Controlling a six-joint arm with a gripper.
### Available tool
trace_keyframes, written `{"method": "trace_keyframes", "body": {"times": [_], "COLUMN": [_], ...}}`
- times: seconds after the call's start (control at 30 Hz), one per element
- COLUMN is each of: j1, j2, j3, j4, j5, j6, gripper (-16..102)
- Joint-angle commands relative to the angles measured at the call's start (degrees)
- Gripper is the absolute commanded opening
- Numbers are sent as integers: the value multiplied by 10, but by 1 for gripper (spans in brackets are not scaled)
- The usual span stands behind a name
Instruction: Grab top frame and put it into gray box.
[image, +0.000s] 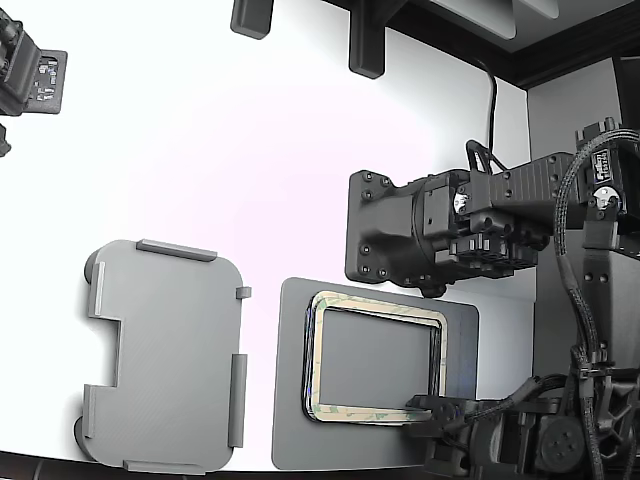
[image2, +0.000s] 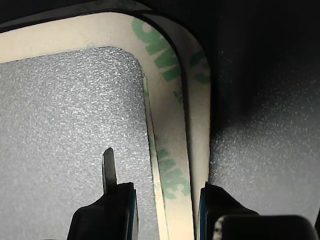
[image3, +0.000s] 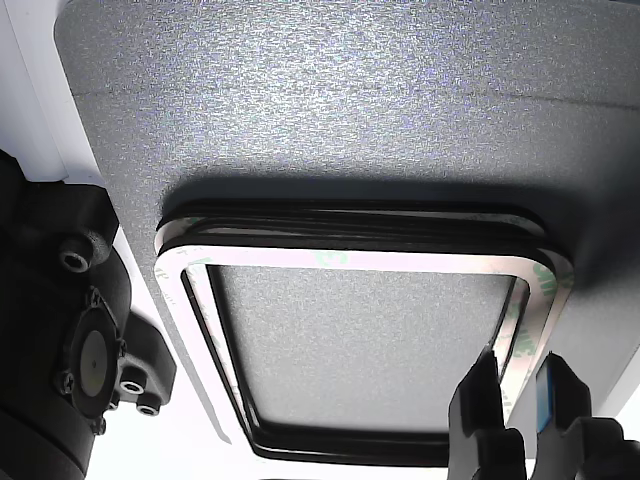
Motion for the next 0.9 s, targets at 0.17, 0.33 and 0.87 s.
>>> {"method": "trace_keyframes", "body": {"times": [0.17, 0.33, 0.87], "j1": [-6, -6, -6], "j2": [20, 22, 24], "j3": [3, 6, 12], "j4": [-16, -22, -45], "j5": [5, 5, 17], "j6": [-4, -5, -9], "gripper": [44, 43, -11]}}
